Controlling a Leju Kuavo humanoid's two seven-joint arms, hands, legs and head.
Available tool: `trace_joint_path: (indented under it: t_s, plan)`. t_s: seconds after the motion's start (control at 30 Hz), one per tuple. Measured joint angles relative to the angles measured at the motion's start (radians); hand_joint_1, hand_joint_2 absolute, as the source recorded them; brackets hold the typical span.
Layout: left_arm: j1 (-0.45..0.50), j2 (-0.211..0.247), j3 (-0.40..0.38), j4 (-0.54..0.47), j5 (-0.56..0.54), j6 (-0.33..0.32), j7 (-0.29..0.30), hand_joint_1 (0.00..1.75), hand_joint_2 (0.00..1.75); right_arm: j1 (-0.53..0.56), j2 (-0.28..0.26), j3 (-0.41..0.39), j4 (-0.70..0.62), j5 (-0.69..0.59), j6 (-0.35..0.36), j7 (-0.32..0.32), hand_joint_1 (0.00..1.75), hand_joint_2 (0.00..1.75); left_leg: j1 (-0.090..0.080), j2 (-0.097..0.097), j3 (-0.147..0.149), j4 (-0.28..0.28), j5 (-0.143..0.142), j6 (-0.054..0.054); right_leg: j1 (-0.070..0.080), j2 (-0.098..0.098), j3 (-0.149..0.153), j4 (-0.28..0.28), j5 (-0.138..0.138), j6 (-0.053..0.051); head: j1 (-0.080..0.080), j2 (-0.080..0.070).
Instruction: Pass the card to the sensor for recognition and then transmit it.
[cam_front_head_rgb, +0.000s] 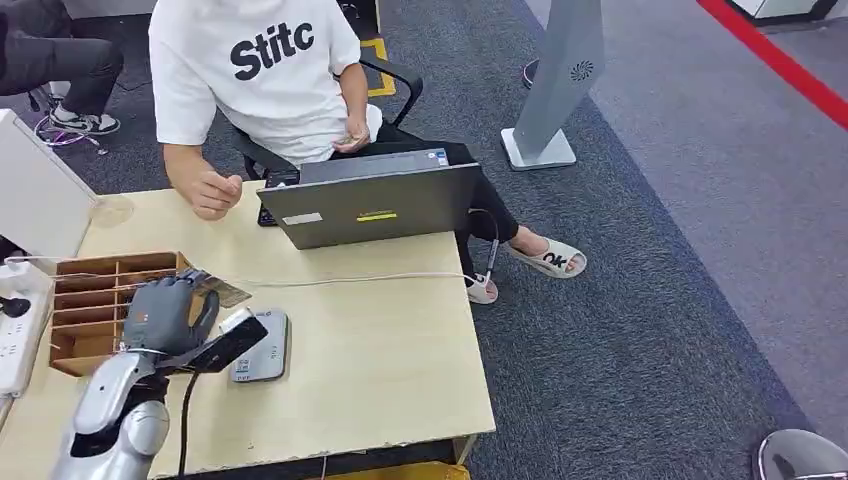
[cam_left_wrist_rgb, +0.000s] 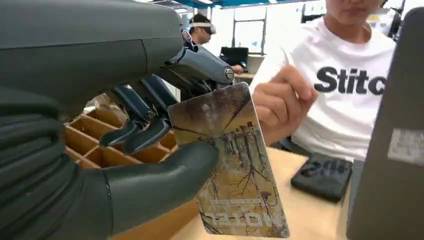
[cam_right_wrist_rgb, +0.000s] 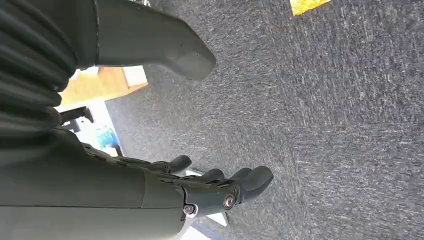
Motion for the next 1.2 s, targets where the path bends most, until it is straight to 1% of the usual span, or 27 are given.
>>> trace_joint_path:
  t_s: [0.1, 0.17, 0.27, 0.43, 0.6, 0.83, 1.2]
  plan:
    - [0.007, 0.003, -0.016, 0.018, -0.01, -0.005, 0.021, 1.75, 1.75, 0.0, 0.0, -0.001, 0.0, 0.0, -0.002, 0.0, 0.0, 1.75, 0.0, 0.0, 0.0, 0.0, 0.0, 0.0, 0.0, 0.0, 0.0, 0.0, 0.0, 0.0, 0.0, 0.0]
    - [0.007, 0.008, -0.031, 0.036, -0.014, -0.033, 0.051, 1.75, 1.75, 0.0, 0.0, -0.002, 0.0, 0.0, -0.003, 0.001, 0.0, 1.75, 0.0, 0.0, 0.0, 0.0, 0.0, 0.0, 0.0, 0.0, 0.0, 0.0, 0.0, 0.0, 0.0, 0.0]
    - [0.007, 0.022, -0.043, 0.069, -0.006, -0.06, 0.072, 1.75, 1.75, 0.0, 0.0, -0.003, 0.0, 0.0, -0.003, 0.0, 0.0, 1.75, 0.0, 0.0, 0.0, 0.0, 0.0, 0.0, 0.0, 0.0, 0.0, 0.0, 0.0, 0.0, 0.0, 0.0]
    - [0.009, 0.043, -0.054, 0.106, 0.01, -0.062, 0.072, 1.75, 1.75, 0.0, 0.0, -0.006, 0.0, 0.003, -0.003, 0.0, 0.0, 1.75, 0.0, 0.0, 0.0, 0.0, 0.0, 0.0, 0.0, 0.0, 0.0, 0.0, 0.0, 0.0, 0.0, 0.0]
    - [0.011, 0.056, -0.063, 0.114, 0.021, -0.064, 0.083, 1.75, 1.75, 0.0, 0.0, -0.01, 0.0, 0.007, -0.003, -0.001, 0.0, 1.75, 0.0, 0.0, 0.0, 0.0, 0.0, 0.0, 0.0, 0.0, 0.0, 0.0, 0.0, 0.0, 0.0, 0.0]
    - [0.011, 0.061, -0.076, 0.127, 0.024, -0.069, 0.087, 1.75, 1.75, 0.0, 0.0, -0.01, 0.0, 0.015, -0.003, -0.002, 0.0, 1.75, 0.0, 0.0, 0.0, 0.0, 0.0, 0.0, 0.0, 0.0, 0.0, 0.0, 0.0, 0.0, 0.0, 0.0]
    - [0.011, 0.071, -0.077, 0.139, 0.037, -0.049, 0.088, 1.75, 1.75, 0.0, 0.0, -0.01, 0.0, 0.033, -0.003, -0.002, 0.0, 1.75, 0.0, 0.0, 0.0, 0.0, 0.0, 0.0, 0.0, 0.0, 0.001, 0.0, 0.0, 0.0, 0.0, 0.0]
